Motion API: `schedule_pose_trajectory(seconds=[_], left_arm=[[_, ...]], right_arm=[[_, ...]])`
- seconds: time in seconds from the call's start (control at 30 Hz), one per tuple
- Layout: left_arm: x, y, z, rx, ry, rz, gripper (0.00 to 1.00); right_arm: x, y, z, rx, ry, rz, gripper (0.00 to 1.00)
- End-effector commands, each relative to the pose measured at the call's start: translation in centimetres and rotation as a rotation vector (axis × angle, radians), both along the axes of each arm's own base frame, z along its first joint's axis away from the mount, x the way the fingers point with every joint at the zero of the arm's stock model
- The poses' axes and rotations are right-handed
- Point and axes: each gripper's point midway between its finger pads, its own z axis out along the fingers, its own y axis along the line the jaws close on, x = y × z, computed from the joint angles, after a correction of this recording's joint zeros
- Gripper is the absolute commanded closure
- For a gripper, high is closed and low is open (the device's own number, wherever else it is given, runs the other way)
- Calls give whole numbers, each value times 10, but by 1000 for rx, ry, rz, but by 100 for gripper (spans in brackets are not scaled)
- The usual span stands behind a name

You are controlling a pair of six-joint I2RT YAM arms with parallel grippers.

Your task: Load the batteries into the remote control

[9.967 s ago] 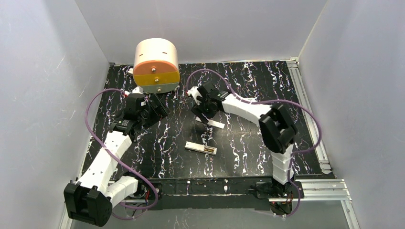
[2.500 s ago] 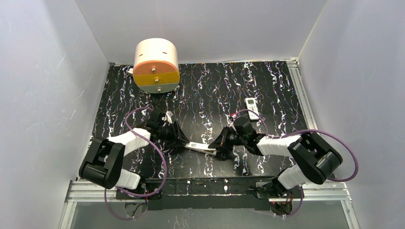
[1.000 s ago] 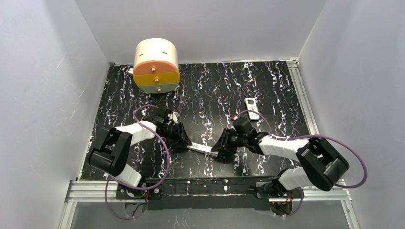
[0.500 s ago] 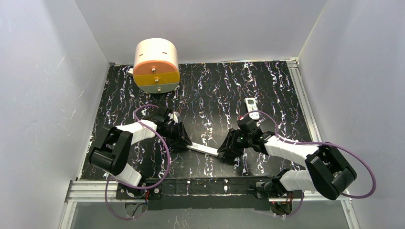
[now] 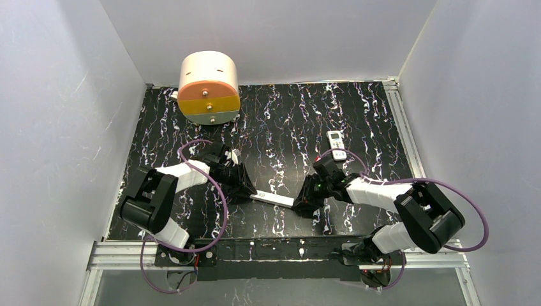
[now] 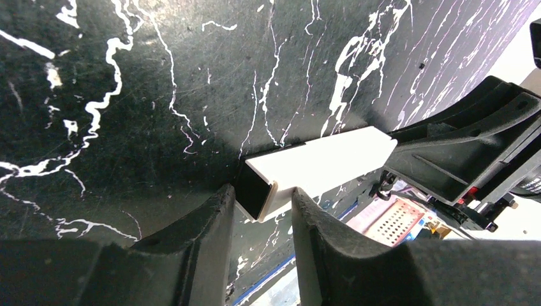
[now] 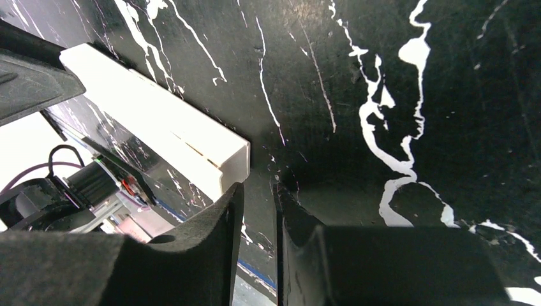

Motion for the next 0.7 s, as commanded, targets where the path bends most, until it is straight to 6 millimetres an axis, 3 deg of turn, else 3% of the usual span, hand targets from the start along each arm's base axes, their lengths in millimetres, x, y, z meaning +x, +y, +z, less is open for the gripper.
schedule_pose_trajectory(seconds=[0.0,0.1,0.23,0.3,0.43,0.67], left_arm=[[-34,44,-52,267,102,-5,70],[-33,44,-52,263,103,-5,71],[-34,41,-51,250,105,-8,71],[-34,41,-50,242,104,-9,70],[-34,41,-50,241,99,-15,70],[-35,41,-51,244,105,-17,69]], right_arm=[[15,8,18,31,-79,11,68],[16,2,27,8,-111,18,64],[18,-19,33,-123,-137,13,49],[22,-18,39,-112,-167,13,47],[26,-5,48,-57,-186,47,47],[33,5,36,-53,-188,84,54]])
